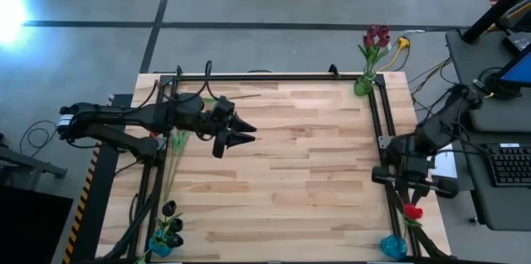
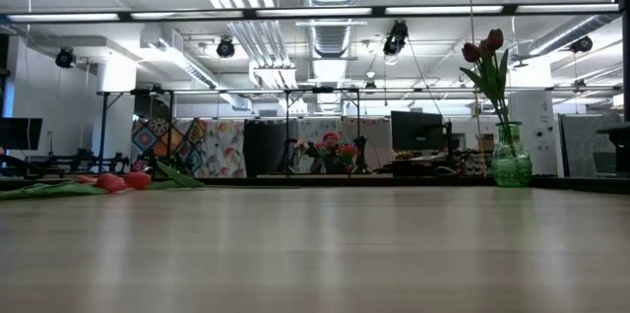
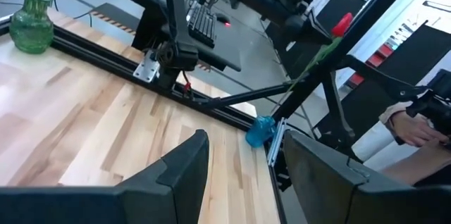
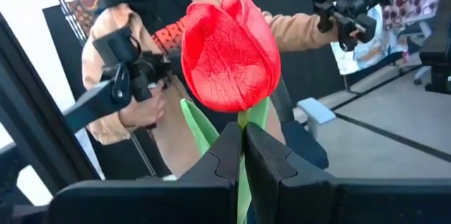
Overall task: Sort flowers into vase by color
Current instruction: Put the red tulip into the right blue vase
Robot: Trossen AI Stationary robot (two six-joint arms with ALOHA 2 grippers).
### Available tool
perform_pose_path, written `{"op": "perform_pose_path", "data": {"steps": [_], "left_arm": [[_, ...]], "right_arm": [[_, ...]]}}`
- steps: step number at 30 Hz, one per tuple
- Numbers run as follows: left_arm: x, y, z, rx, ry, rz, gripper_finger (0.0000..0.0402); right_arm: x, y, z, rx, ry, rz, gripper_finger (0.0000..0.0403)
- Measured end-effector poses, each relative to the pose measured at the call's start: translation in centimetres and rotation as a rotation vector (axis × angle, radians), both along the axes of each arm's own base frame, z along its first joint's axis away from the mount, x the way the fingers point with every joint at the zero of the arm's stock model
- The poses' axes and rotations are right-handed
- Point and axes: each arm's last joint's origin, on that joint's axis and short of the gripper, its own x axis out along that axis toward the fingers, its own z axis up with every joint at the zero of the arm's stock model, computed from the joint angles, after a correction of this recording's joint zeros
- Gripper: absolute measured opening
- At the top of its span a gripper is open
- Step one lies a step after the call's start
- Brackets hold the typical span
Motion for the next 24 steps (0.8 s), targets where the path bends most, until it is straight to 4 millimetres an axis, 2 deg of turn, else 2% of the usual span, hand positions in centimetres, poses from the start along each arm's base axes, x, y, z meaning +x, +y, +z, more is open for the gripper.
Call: {"op": "perform_pose_path", "data": {"steps": [9,24], "left_arm": [[0.7,0.0,-0.5,-0.030,0.014,0.004,0.0173],[0.4,0.0,-0.2,-0.068,0.010,0.009,0.0173]], "right_arm": [[-0.2,1.6,-0.5,-0.048,-0.051,-0.004,0.0009],[-0.7,3.2,-1.8,-0.141,0.010,0.080,0.0009]]}}
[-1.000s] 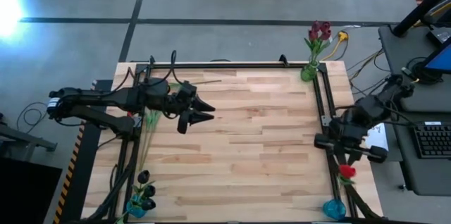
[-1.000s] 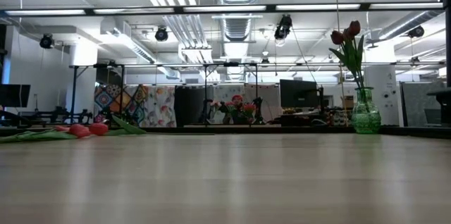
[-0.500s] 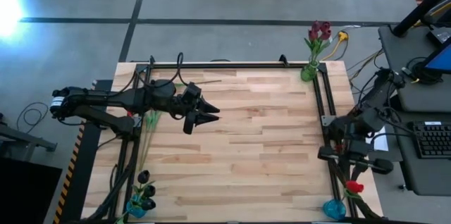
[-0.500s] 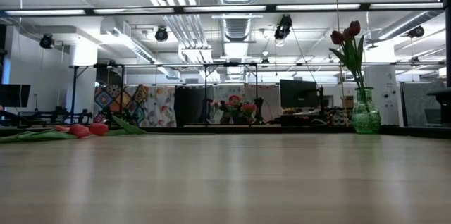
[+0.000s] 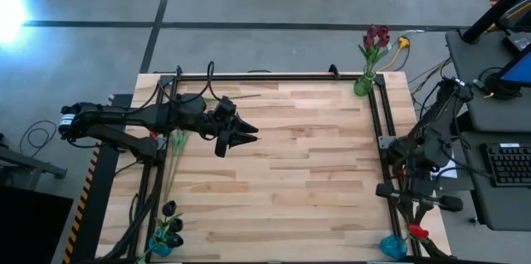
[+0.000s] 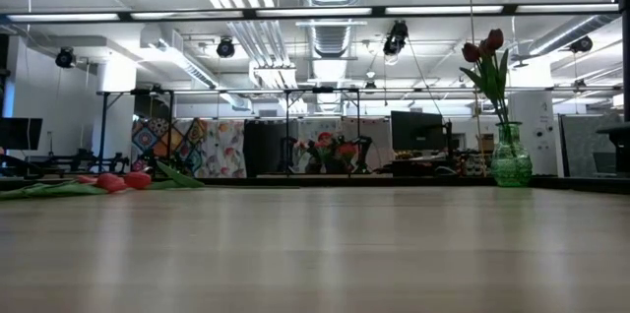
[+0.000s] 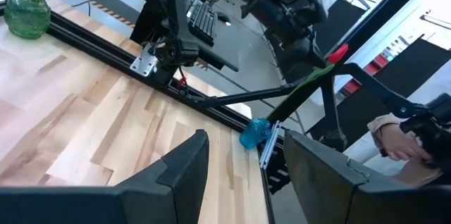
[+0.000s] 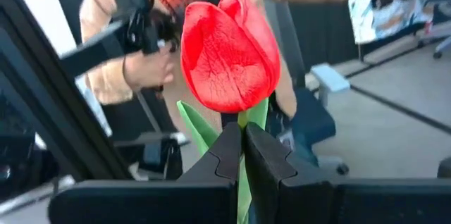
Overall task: Sort flowers into vase by color
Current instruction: Put the red tulip into the right blue vase
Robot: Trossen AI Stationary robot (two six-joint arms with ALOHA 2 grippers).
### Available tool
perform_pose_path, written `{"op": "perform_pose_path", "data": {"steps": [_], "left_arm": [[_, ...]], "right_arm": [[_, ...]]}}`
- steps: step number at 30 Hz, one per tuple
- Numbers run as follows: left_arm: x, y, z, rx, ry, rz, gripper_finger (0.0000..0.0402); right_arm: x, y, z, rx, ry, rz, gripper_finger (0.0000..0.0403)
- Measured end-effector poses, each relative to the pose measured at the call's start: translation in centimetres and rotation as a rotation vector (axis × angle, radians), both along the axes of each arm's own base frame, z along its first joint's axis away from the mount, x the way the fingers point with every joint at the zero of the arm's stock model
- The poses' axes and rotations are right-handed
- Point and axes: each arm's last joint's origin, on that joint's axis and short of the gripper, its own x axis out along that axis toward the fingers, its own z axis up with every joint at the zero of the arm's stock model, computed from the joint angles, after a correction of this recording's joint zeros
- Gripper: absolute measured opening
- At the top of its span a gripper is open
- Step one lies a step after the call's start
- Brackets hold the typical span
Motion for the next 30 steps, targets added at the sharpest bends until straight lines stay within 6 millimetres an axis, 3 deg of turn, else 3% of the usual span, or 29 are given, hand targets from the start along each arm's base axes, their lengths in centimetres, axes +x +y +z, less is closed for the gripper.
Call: {"op": "perform_pose_path", "data": {"steps": [11,20,24,30], "left_arm": [[0.0,0.0,0.0,-0.087,0.009,0.013,0.0173],[0.0,0.0,0.0,-0.101,0.012,0.015,0.0173],[0.0,0.0,0.0,-0.101,0.012,0.015,0.0173],[0.0,0.0,0.0,-0.095,0.012,0.014,0.0173]], "right_arm": [[-0.7,0.7,-1.3,-0.126,-0.042,0.075,0.0009],[-0.4,1.9,-2.2,-0.158,0.106,0.092,0.0012],[-0.1,2.4,-2.7,-0.164,0.217,0.077,0.0030],[-0.1,2.4,-2.8,-0.155,0.314,0.069,0.0088]]}}
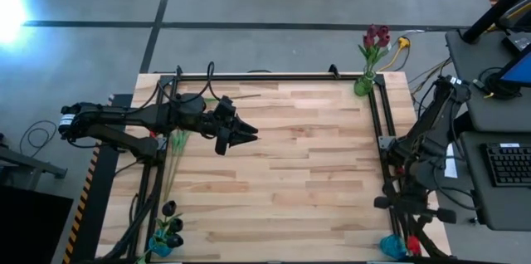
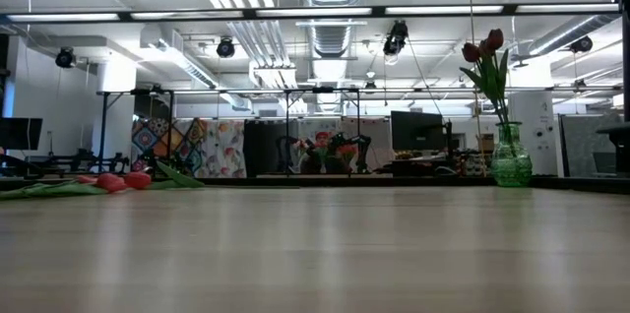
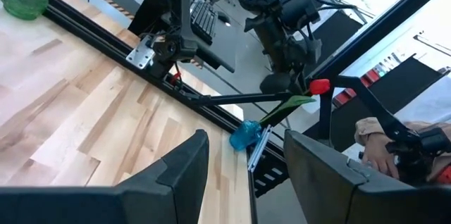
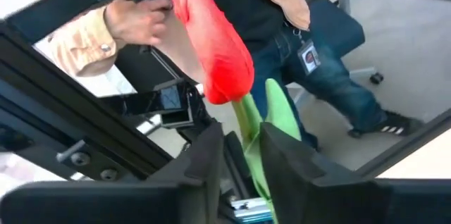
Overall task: Sort flowers into vase by color
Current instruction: Put the red tulip into the right blue vase
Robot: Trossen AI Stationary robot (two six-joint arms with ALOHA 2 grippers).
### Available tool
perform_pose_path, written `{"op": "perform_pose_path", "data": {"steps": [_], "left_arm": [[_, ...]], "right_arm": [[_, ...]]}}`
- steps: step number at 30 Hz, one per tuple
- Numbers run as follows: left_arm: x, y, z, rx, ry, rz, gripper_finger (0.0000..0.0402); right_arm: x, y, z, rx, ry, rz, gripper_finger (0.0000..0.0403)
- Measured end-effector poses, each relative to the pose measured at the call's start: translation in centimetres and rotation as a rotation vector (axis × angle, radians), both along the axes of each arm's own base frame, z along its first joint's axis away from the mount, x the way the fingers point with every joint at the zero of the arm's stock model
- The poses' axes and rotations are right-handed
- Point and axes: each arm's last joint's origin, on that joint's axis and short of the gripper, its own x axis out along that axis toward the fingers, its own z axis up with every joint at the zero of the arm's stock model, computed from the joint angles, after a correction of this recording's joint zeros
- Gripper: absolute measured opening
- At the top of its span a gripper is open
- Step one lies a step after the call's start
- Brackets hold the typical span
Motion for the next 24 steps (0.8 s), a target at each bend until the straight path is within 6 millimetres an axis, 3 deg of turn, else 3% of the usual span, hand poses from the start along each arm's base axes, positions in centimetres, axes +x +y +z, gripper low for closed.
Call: {"op": "perform_pose_path", "data": {"steps": [8,16,24], "left_arm": [[-0.8,0.0,0.6,0.028,-0.026,-0.005,0.0173],[-1.3,0.2,-0.7,-0.094,0.148,0.029,0.0173],[0.1,0.3,-1.9,-0.224,0.202,0.105,0.0173]], "right_arm": [[-1.1,-1.5,0.1,-0.017,0.190,-0.038,0.0139],[-2.4,-3.8,-1.7,-0.230,0.356,-0.149,0.0133],[-2.6,-4.2,-1.8,-0.225,0.502,-0.226,0.0130]]}}
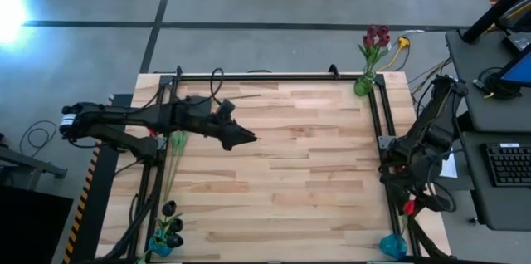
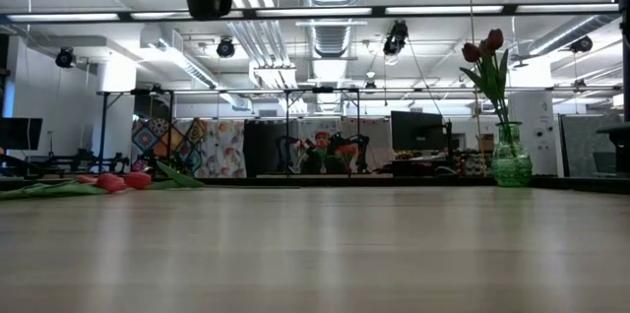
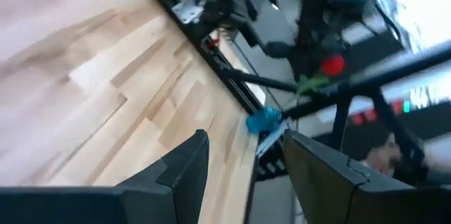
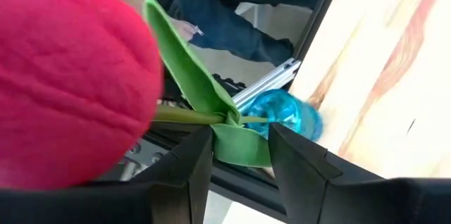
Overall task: Sort flowers into vase by color
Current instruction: Put the red tulip into the right blue vase
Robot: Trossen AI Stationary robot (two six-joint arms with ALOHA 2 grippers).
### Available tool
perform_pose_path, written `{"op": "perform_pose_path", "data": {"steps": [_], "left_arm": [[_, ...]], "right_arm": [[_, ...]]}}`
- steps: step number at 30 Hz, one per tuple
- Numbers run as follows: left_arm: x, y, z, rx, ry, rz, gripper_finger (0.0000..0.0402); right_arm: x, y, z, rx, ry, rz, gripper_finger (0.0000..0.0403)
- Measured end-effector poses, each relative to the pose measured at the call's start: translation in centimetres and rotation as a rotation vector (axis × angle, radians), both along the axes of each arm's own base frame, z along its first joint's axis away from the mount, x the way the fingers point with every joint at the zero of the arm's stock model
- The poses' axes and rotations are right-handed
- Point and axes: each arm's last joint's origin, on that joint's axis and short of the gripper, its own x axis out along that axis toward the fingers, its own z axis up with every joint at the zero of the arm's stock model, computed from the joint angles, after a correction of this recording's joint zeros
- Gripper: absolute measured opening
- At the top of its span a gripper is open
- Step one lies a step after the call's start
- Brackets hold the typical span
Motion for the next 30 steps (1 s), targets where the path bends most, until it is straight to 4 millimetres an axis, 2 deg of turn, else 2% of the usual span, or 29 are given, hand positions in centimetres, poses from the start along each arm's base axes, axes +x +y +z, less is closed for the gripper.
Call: {"op": "perform_pose_path", "data": {"steps": [5,11,18,26,30], "left_arm": [[0.8,-0.1,-1.0,-0.143,0.062,0.018,0.0173],[1.7,0.0,-2.1,-0.031,0.092,-0.047,0.0173],[2.3,0.7,-4.0,-0.034,0.216,-0.031,0.0173],[2.7,0.9,-4.8,0.018,0.247,-0.016,0.0173],[1.9,1.4,-4.6,0.051,0.285,0.057,0.0173]], "right_arm": [[-0.3,-0.3,0.2,0.030,0.087,-0.045,0.0132],[-1.4,-1.8,0.7,0.046,0.181,-0.079,0.0126],[-2.9,-4.0,2.6,0.015,0.240,-0.114,0.0124],[-2.6,-3.8,4.0,0.023,0.203,-0.136,0.0125],[-2.6,-3.8,4.2,-0.009,0.210,-0.139,0.0125]]}}
